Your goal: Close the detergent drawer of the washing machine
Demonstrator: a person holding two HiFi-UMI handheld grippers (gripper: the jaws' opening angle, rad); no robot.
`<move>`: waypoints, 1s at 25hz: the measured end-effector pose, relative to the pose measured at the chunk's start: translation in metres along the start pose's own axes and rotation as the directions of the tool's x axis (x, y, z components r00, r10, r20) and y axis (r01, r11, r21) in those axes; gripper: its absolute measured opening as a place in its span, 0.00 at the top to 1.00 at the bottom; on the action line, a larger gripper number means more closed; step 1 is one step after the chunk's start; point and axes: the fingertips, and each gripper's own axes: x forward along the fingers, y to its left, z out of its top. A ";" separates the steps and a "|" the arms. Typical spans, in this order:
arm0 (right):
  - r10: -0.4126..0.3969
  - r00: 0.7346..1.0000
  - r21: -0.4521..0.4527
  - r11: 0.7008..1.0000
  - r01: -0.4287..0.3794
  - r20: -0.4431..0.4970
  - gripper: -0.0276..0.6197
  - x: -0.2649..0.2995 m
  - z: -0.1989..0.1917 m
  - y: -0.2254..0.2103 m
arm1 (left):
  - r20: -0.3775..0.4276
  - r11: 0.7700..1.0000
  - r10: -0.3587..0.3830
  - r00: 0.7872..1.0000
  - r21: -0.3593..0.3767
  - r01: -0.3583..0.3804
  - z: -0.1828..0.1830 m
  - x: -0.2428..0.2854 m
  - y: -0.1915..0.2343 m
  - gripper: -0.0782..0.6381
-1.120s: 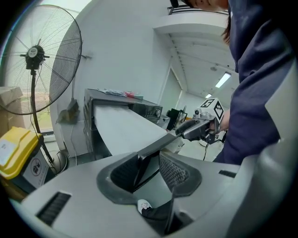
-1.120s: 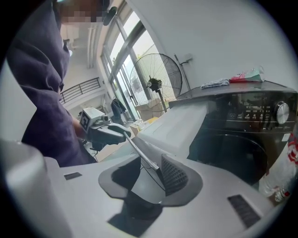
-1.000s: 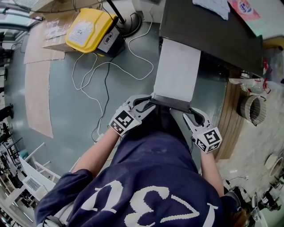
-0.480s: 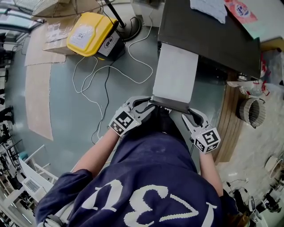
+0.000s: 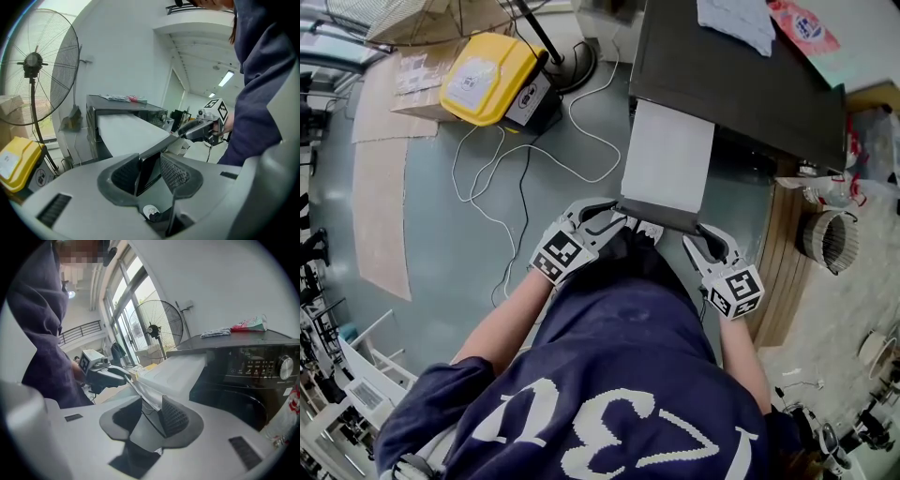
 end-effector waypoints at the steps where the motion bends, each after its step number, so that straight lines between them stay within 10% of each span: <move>1: -0.002 1.000 -0.001 1.000 0.002 0.002 0.73 0.001 0.002 -0.003 | 0.002 1.000 0.004 1.000 -0.001 -0.004 0.002 0.002 0.002 0.68; 25: -0.065 0.997 -0.018 0.998 0.066 0.043 0.72 0.022 0.030 -0.040 | 0.019 0.998 0.060 0.998 -0.023 -0.059 0.027 0.026 0.039 0.67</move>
